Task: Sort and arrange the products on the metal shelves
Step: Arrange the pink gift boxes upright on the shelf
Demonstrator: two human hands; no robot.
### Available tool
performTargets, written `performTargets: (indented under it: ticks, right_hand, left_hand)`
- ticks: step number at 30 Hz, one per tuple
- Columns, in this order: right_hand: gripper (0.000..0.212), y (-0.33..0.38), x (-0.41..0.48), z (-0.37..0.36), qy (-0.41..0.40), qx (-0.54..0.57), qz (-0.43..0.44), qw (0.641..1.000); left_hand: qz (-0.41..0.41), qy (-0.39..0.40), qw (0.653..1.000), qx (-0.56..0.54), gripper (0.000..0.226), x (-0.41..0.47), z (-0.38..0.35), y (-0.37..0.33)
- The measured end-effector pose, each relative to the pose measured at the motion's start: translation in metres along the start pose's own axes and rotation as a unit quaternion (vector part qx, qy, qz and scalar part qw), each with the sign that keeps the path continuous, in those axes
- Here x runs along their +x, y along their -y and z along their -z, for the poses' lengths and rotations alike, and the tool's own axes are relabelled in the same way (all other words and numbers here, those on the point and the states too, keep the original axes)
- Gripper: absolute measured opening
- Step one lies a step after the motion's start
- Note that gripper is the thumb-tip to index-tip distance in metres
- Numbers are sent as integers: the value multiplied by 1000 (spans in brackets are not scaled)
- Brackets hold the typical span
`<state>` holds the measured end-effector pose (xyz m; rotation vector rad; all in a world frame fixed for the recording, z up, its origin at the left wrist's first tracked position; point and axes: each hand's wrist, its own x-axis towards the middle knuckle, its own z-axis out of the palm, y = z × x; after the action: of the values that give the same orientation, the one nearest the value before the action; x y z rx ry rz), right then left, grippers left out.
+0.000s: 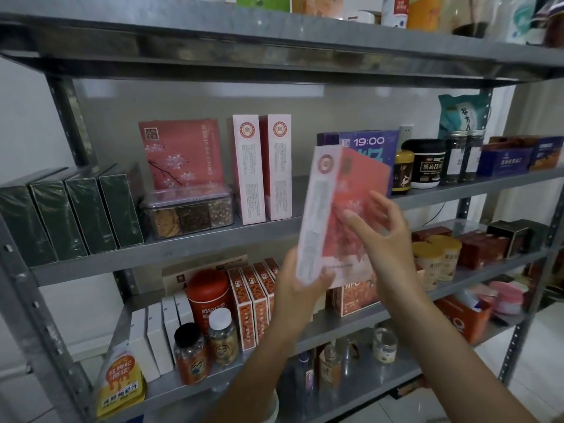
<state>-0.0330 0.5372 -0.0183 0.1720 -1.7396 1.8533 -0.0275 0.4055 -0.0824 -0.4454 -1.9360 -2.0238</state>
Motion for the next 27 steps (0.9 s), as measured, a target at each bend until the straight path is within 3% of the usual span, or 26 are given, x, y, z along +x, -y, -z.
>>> performTargets:
  ticks: [3, 7, 9, 11, 13, 16, 19, 21, 24, 27]
  right_hand:
    - [86, -15, 9, 23, -57, -93, 5, 994]
    - [99, -35, 8, 45, 109, 23, -58, 992]
    - [99, -41, 5, 45, 151, 36, -56, 986]
    - [103, -42, 3, 40, 125, 65, -40, 989]
    - [91, -44, 2, 34, 70, 98, -15, 993]
    - [94, -44, -2, 24, -24, 53, 79, 995]
    - [99, -39, -1, 13, -86, 9, 166, 982]
    - [100, -38, 5, 5, -105, -12, 197, 975]
    - [102, -42, 18, -7, -115, -68, 236, 963]
    - [102, -49, 30, -23, -129, -117, 260, 950]
  left_hand:
    - [35, 34, 994, -98, 47, 11, 21, 0]
    - [17, 72, 985, -153, 49, 26, 34, -1]
    - [10, 84, 985, -152, 46, 33, 35, -3]
    - [6, 96, 987, -125, 41, 39, 33, -5]
    - [-6, 103, 993, -62, 32, 43, 29, -11]
    - [-95, 36, 987, 125, 39, 52, 28, -20]
    - [-186, -170, 906, 339, 57, 67, 46, -23]
    - [-205, -251, 831, 453, 59, 83, 69, -26]
    - [-190, -264, 727, 605, 59, 106, 108, -22]
    - [-155, -239, 672, 684, 54, 117, 132, -11]
